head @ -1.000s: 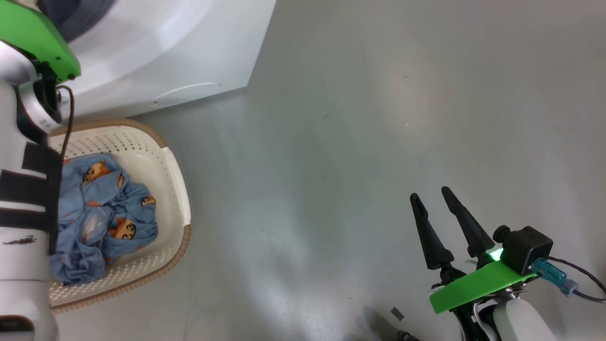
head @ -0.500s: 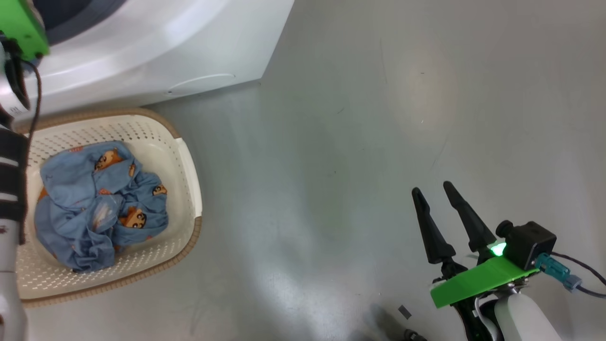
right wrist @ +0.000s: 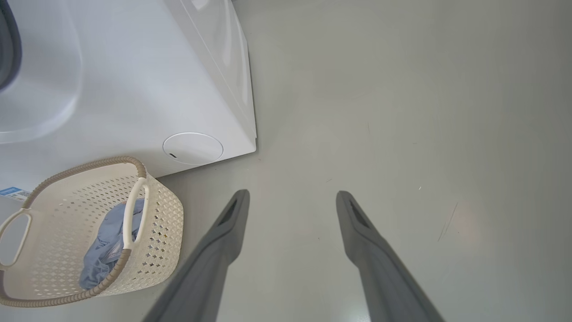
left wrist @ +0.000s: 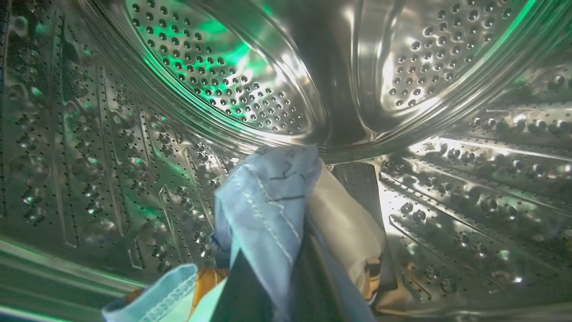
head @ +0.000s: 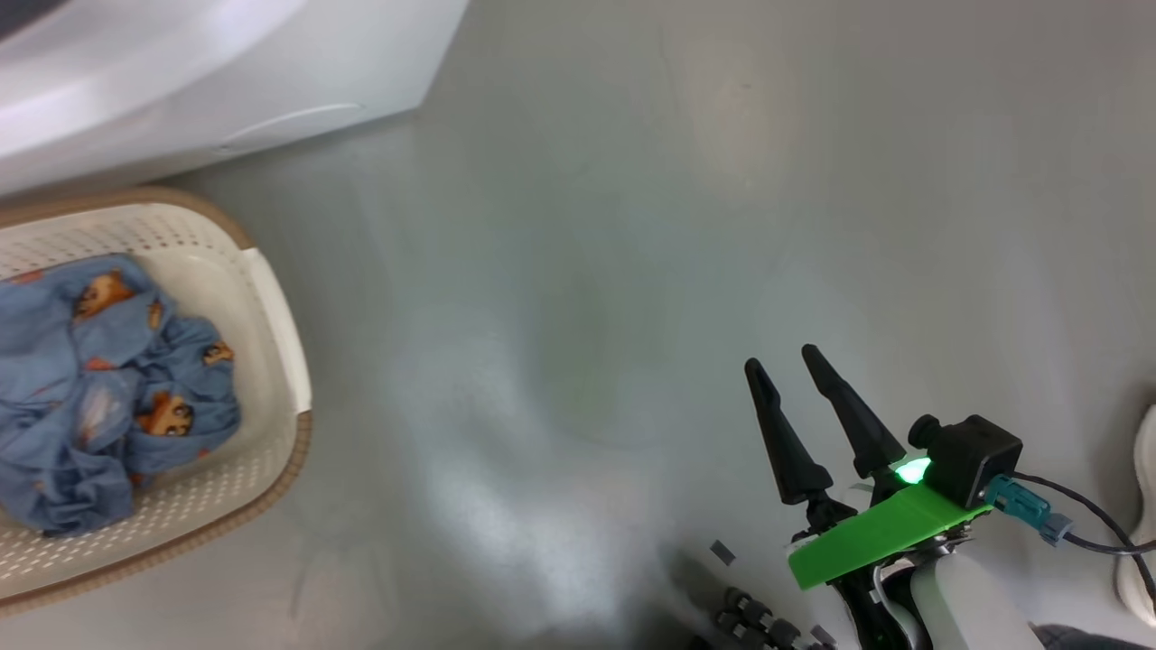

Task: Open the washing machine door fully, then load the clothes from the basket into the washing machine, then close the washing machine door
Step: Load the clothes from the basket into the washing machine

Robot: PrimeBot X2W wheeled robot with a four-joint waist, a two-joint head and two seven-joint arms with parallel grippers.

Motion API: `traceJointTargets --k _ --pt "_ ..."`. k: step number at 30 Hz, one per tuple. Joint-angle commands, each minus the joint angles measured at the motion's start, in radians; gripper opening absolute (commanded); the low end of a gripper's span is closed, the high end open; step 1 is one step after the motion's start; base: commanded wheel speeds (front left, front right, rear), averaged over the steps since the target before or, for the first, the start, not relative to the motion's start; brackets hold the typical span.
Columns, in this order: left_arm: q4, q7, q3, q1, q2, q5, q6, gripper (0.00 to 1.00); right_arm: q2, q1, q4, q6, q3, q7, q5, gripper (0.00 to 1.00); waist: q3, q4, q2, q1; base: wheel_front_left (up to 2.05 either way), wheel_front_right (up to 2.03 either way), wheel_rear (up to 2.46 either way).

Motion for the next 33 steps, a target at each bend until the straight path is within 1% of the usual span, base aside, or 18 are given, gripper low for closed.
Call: traceJointTargets --k 1,10,14,22,28,29,30,31,32,33 --pt "-0.015 -0.009 0.008 -0.048 0.055 0.014 0.009 0.00 -0.007 0.007 -0.011 0.002 0.027 -0.012 0.015 1.00 0.031 -0.032 0.0000 0.0000 0.00 0.00 0.00" --pt "0.009 -0.037 -0.029 -0.178 0.089 0.058 0.004 0.00 0.001 -0.007 -0.002 0.002 0.052 -0.012 0.047 1.00 0.090 -0.075 0.0000 0.0000 0.00 0.00 0.00" --pt "0.012 -0.086 -0.039 -0.212 0.101 0.069 0.002 0.00 0.003 -0.016 0.002 0.002 0.062 -0.012 0.056 1.00 0.103 -0.086 0.0000 0.0000 0.00 0.00 0.00" --pt "0.030 -0.189 -0.044 -0.245 0.102 0.068 0.012 0.00 0.010 -0.018 0.009 0.002 0.070 -0.012 0.065 1.00 0.102 -0.090 0.0000 0.0000 0.00 0.00 0.00" --pt "0.114 -0.113 -0.070 -0.254 0.104 0.067 -0.023 0.00 0.013 -0.015 0.012 0.002 0.078 -0.012 0.073 1.00 0.087 -0.087 0.0000 0.0000 0.00 0.00 0.00" --pt "0.124 -0.101 -0.072 -0.256 0.103 0.064 -0.028 0.03 0.013 -0.014 0.012 0.002 0.078 -0.012 0.074 1.00 0.085 -0.086 0.0000 0.0000 0.00 0.00 0.00" --pt "0.131 -0.094 -0.073 -0.257 0.102 0.063 -0.029 0.09 0.013 -0.014 0.011 0.002 0.077 -0.012 0.075 1.00 0.083 -0.086 0.0000 0.0000 0.00 0.00 0.00" --pt "0.138 -0.083 -0.075 -0.258 0.100 0.061 -0.031 0.18 0.013 -0.013 0.012 0.002 0.076 -0.012 0.075 1.00 0.082 -0.085 0.0000 0.0000 0.00 0.00 0.00" --pt "0.147 -0.070 -0.077 -0.258 0.097 0.058 -0.034 0.32 0.013 -0.013 0.011 0.002 0.075 -0.012 0.076 1.00 0.079 -0.083 0.0000 0.0000 0.00 0.00 0.00" --pt "0.154 -0.057 -0.081 -0.257 0.094 0.058 -0.037 0.67 0.012 -0.012 0.012 0.002 0.072 -0.012 0.076 1.00 0.077 -0.081 0.0000 0.0000 0.00 0.00 0.00"
